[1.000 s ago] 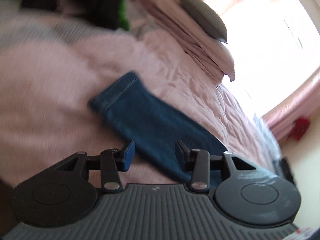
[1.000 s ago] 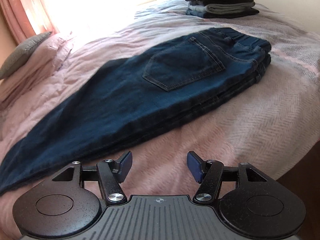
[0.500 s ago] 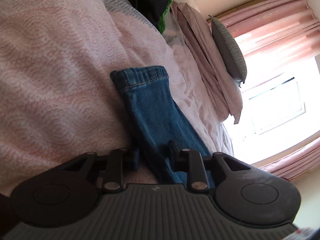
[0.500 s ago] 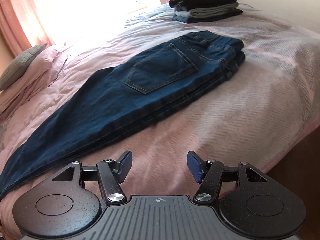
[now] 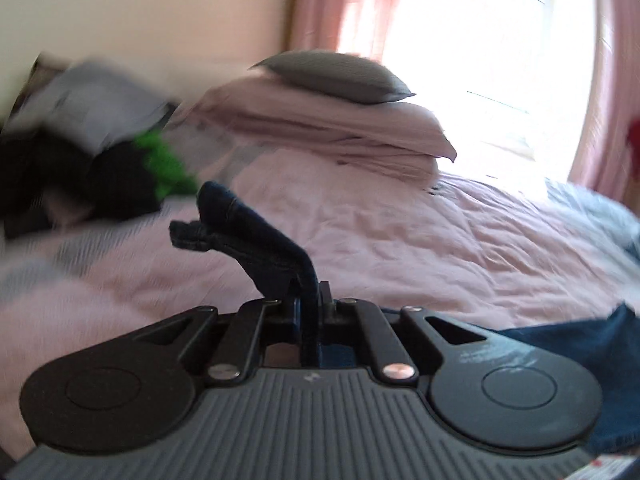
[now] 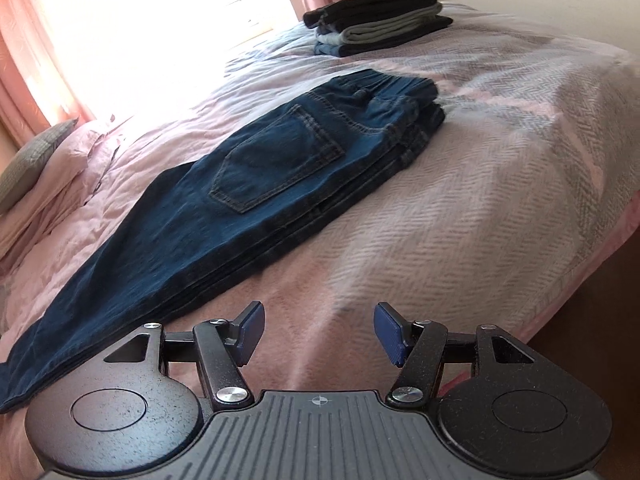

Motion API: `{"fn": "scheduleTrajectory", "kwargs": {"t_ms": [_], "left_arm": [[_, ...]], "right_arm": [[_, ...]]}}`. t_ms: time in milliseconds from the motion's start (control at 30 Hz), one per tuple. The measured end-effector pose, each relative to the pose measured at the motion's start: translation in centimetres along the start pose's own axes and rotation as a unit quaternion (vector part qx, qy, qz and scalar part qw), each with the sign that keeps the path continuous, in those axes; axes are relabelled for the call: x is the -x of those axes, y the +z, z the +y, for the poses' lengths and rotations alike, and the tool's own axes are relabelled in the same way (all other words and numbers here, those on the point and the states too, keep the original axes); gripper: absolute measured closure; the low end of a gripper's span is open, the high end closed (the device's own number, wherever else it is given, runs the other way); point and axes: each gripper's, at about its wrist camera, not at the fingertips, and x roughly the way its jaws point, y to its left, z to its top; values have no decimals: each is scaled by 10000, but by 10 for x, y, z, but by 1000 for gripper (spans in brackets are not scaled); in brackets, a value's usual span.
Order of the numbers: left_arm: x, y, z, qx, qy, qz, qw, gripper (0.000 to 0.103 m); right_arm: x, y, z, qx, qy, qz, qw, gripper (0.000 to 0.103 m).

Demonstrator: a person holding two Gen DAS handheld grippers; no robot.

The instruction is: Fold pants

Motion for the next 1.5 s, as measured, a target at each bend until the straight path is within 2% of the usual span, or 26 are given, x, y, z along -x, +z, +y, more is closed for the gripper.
{"fn": "scheduleTrajectory", "kwargs": {"t_ms": [100,200,300,400,433,467,533,567,600,633,667,700,767,833,900,967,1033,1100,1167,1200,1333,1367,1400,1433,1467,1500], "left_arm": [[14,17,-68,-993,-274,-318,9942,99],[32,16,-148,-1923,-813,-725,9753,99],[46,-13,-233,-2877,-1495,-902,9417,98],[36,-72,-308,-3795,-2244,-353,8969,90],[25,-95,-325,-3998,-2315,-114,8868,90],[10,-118,-338,-4163,-2221,303,8812,93],[7,-136,-341,-4096,-2053,129,8888,94],[10,-134,-339,-4046,-2098,133,8900,90],[11,-126,-334,-3905,-2235,255,8927,87],[11,-118,-328,-3730,-2378,391,8960,78],[15,-107,-318,-3535,-2523,491,8994,71],[21,-98,-308,-3339,-2638,532,9034,69],[33,-81,-283,-2977,-2820,560,9103,67],[40,-63,-249,-2658,-2847,605,9191,67],[43,-53,-218,-2397,-2678,588,9313,67],[39,-46,-188,-2126,-2431,619,9444,67],[33,-43,-161,-1829,-2211,699,9554,67],[26,-39,-136,-1483,-2126,850,9621,67],[22,-37,-119,-1264,-2094,939,9651,68],[20,-37,-114,-1222,-2106,972,9650,68],[13,-42,-106,-1155,-2251,1062,9616,68],[11,-44,-105,-1110,-2280,1066,9614,68],[9,-46,-105,-1061,-2308,1073,9612,68],[6,-47,-103,-1015,-2321,1103,9611,68],[3,-48,-103,-981,-2329,1133,9609,68],[2,-49,-103,-970,-2358,1153,9601,68]], "right_arm": [[0,5,-12,-134,-86,-57,9999,45],[2,12,-23,-237,-129,-163,9995,45],[3,19,-30,-302,-139,-249,9991,45],[0,23,-33,-373,-109,-311,9988,45],[-2,25,-33,-385,-75,-330,9987,45],[-4,26,-33,-396,-48,-327,9987,45],[-6,29,-30,-382,81,-337,9987,45],[-6,30,-28,-362,195,-370,9985,45],[-7,31,-24,-348,343,-406,9980,45],[-9,33,-20,-368,518,-435,9970,45],[-12,35,-16,-442,774,-452,9950,45],[-16,37,-11,-565,1083,-450,9915,45],[-27,39,0,-944,1800,-328,9786,45],[-45,38,15,-1403,2664,-14,9536,46],[-65,33,33,-1805,3223,349,9286,50],[-88,27,53,-1989,3297,789,9195,64],[-111,20,68,-2210,3096,1254,9163,69],[-127,12,73,-2517,2846,1566,9117,69],[-135,8,77,-2674,2457,1720,9157,78],[-138,8,79,-2741,2309,1723,9175,78],[-141,13,85,-2886,2279,1327,9204,79],[-142,14,88,-2743,2285,1129,9272,83],[-140,14,93,-2463,2223,927,9388,101],[-134,14,100,-2072,2181,678,9513,101],[-121,12,109,-1561,2200,224,9627,102],[-101,8,121,-834,2150,-427,9721,102]]}}
